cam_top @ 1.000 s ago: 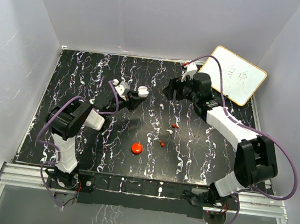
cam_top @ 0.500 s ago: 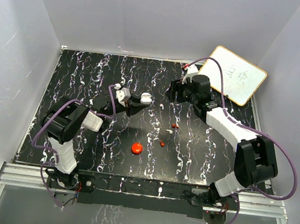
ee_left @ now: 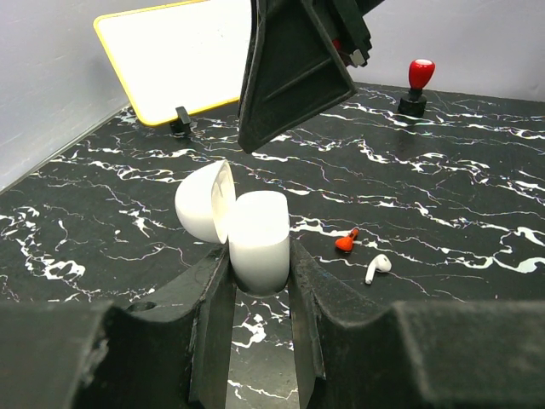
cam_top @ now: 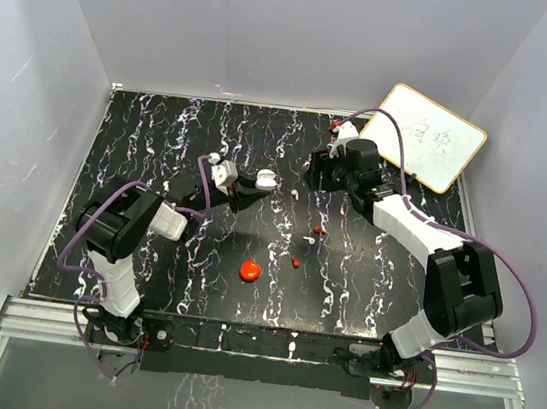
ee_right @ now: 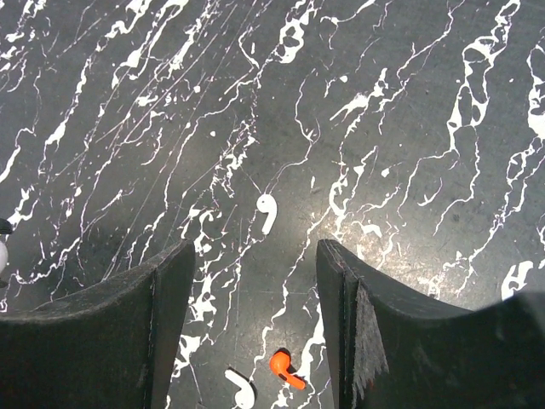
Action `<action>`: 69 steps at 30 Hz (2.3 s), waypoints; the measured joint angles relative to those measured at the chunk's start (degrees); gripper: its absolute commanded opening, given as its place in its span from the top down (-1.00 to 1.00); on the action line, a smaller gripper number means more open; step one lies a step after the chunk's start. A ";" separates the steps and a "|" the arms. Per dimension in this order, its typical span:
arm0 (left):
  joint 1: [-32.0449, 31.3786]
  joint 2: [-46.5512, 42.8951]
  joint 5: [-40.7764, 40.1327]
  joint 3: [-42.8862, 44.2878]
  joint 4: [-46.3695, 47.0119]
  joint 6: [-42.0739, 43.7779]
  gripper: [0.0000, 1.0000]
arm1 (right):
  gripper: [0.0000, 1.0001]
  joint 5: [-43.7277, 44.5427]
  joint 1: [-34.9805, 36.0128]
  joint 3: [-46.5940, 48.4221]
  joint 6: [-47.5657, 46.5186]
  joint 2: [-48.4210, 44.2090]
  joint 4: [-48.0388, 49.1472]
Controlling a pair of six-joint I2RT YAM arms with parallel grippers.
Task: Insert the wireless bluetooth earbuds into the charging case
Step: Pick up the earbud from the center of the board.
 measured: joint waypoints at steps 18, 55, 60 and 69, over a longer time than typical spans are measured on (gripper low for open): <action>0.00 0.00 0.76 0.00 0.00 -0.02 1.00 | -0.02 1.53 0.81 -2.19 0.87 2.60 -4.33; 0.00 0.02 1.62 0.00 0.00 -0.28 1.00 | 0.18 14.25 9.81 -20.76 19.10 -11.47 -7.82; 0.00 0.04 1.86 0.00 0.00 -0.28 1.00 | 0.20 13.60 9.84 -21.42 19.98 -9.05 -6.69; 0.00 0.07 2.29 0.00 0.00 -0.28 1.00 | 0.25 13.05 9.86 -21.42 20.41 -6.64 -4.42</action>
